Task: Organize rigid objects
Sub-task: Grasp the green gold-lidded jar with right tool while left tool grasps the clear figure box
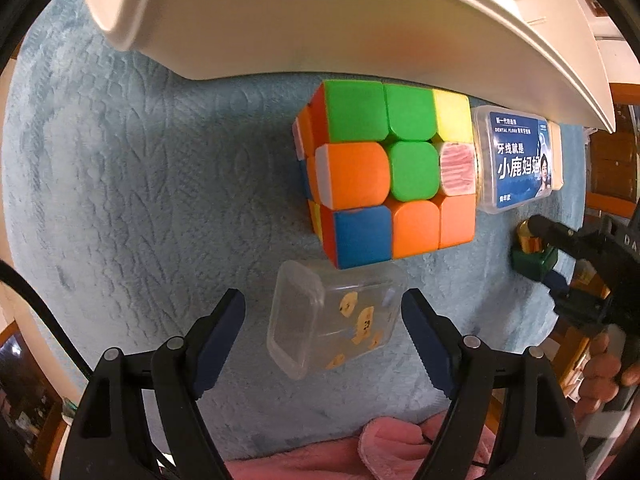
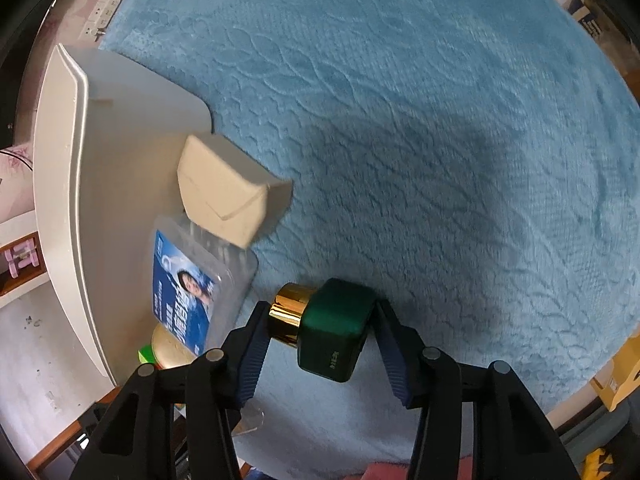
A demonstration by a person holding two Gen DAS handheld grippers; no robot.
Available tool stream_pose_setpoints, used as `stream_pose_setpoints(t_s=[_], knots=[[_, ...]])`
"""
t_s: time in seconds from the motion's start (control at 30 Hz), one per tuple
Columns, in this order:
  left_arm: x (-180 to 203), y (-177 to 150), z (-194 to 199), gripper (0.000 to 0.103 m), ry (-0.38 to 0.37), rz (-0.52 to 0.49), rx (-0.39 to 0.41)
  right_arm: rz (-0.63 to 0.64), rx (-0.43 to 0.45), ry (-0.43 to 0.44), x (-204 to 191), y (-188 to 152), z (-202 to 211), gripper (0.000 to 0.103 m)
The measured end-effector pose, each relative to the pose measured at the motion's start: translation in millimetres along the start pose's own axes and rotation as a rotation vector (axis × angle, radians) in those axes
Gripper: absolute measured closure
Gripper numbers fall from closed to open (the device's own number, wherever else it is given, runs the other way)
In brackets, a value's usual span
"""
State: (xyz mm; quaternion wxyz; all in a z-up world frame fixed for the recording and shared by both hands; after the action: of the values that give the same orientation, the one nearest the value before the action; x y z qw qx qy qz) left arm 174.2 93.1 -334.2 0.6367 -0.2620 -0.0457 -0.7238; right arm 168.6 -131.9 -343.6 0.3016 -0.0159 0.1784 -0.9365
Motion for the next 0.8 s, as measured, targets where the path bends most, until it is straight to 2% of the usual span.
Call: stream_pose_setpoints(t_s=[0.33, 0.43, 0.47, 0.53, 0.8], knots=[[16, 0, -18, 0.022, 0.060, -0.033, -0.045, -0.035, -0.028, 0.034, 18, -14, -2, 0.051], [18, -2, -25, 0.035, 0.107, -0.039, -0.045, -0.040, -0.027, 0.046, 24, -21, -3, 0.051], [18, -3, -26, 0.035, 0.115, -0.041, -0.045, -0.042, -0.028, 0.049, 25, -18, -5, 0.051], [17, -7, -28, 0.035, 0.103, -0.037, -0.049, -0.042, -0.033, 0.059, 25, -16, -8, 0.051], [9, -38, -35, 0.035, 0.094, -0.018, -0.066, -0.007, -0.041, 0.087, 30, -45, -11, 0.051]])
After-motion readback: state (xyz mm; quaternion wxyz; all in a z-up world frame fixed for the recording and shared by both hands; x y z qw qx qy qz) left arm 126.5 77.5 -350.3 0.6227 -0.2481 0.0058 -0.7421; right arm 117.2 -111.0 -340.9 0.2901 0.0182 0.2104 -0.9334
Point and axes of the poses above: each gripper's, at about its wrist camera, not at the fingertips, and z roughly against the way its jaws point, x to its right, y to its top, the point moved 10 cm from there along -z, roughly the way its jaws point, and after that the axes turned 14 degrees about -y, right-handed, at the moved point
